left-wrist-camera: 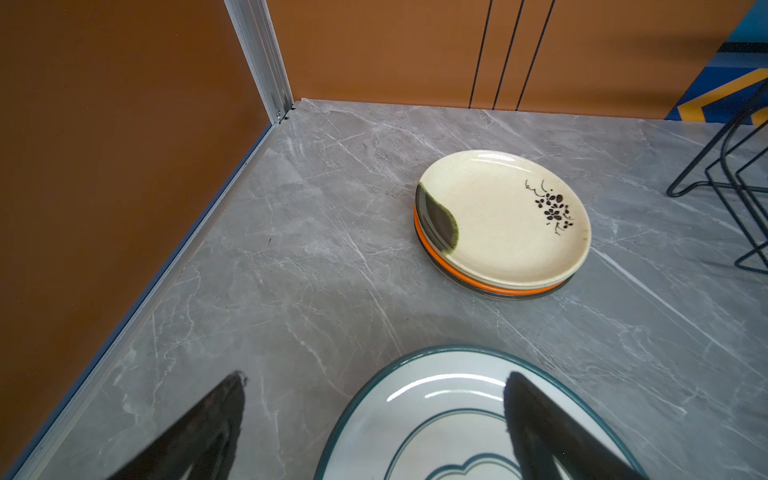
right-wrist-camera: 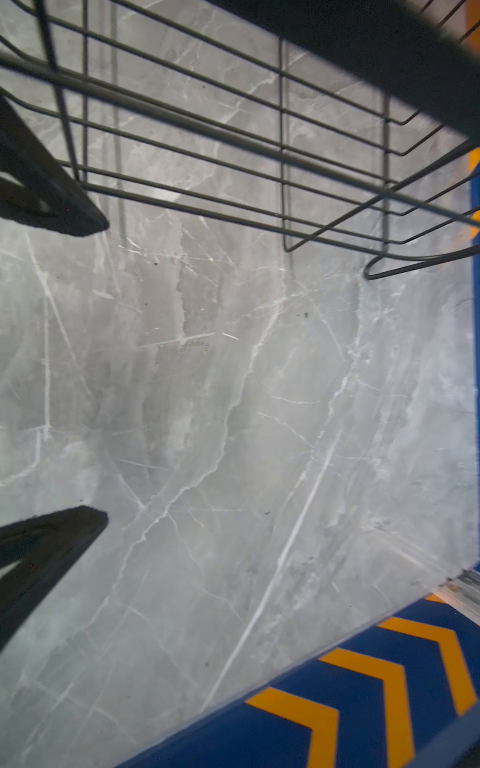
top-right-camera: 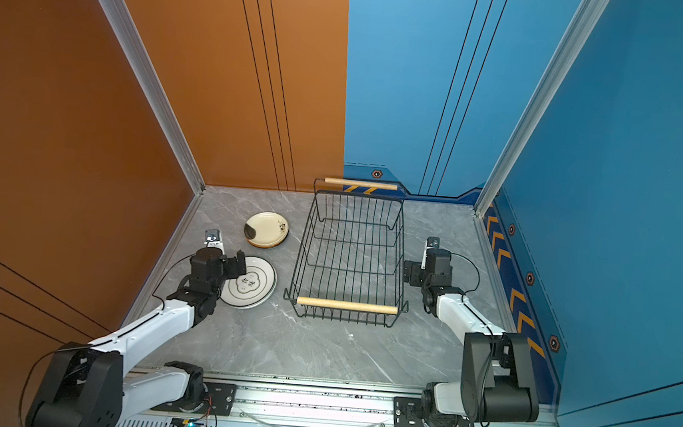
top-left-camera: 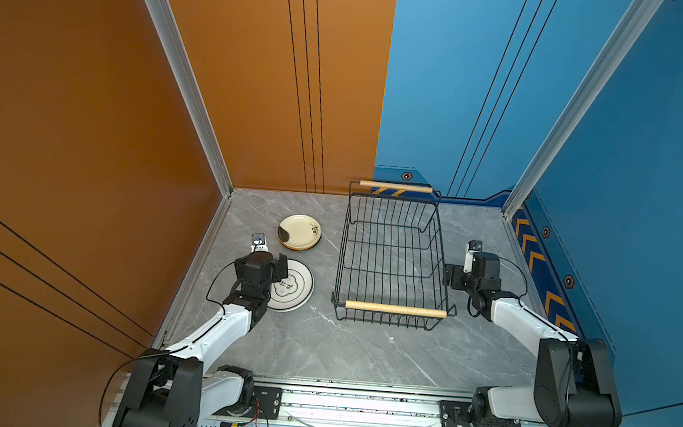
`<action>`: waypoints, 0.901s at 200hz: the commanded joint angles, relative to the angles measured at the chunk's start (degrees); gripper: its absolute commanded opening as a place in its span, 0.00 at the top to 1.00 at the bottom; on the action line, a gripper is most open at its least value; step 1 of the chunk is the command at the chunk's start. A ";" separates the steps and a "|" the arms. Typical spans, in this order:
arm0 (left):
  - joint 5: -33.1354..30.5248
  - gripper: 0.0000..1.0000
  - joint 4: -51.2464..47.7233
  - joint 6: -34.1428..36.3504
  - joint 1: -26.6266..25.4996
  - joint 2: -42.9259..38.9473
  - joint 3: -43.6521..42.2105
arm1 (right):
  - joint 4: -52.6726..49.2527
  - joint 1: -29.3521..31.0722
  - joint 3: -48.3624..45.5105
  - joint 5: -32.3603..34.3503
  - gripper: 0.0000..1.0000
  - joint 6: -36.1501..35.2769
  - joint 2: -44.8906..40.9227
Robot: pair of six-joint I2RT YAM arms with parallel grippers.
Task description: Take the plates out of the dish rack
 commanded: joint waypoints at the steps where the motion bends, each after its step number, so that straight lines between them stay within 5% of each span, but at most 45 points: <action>1: -0.87 0.02 8.83 3.42 0.70 1.82 -2.23 | 5.31 0.16 -0.21 2.20 0.00 -1.23 0.77; 97: -2.75 0.02 23.92 7.93 1.27 15.53 -2.39 | 23.76 -1.49 -6.80 5.30 0.00 -0.19 6.24; 132: -3.67 0.02 32.29 9.88 0.36 20.56 -3.68 | 32.00 -2.12 -11.78 2.32 0.00 -0.52 6.38; 164: -3.40 0.02 31.98 8.00 1.54 20.30 -4.01 | 49.65 -2.91 -19.62 -0.81 0.00 -0.44 9.14; 180: -3.12 0.02 32.28 7.93 1.72 20.53 -3.96 | 48.60 -3.00 -19.99 -1.26 0.00 -0.87 8.23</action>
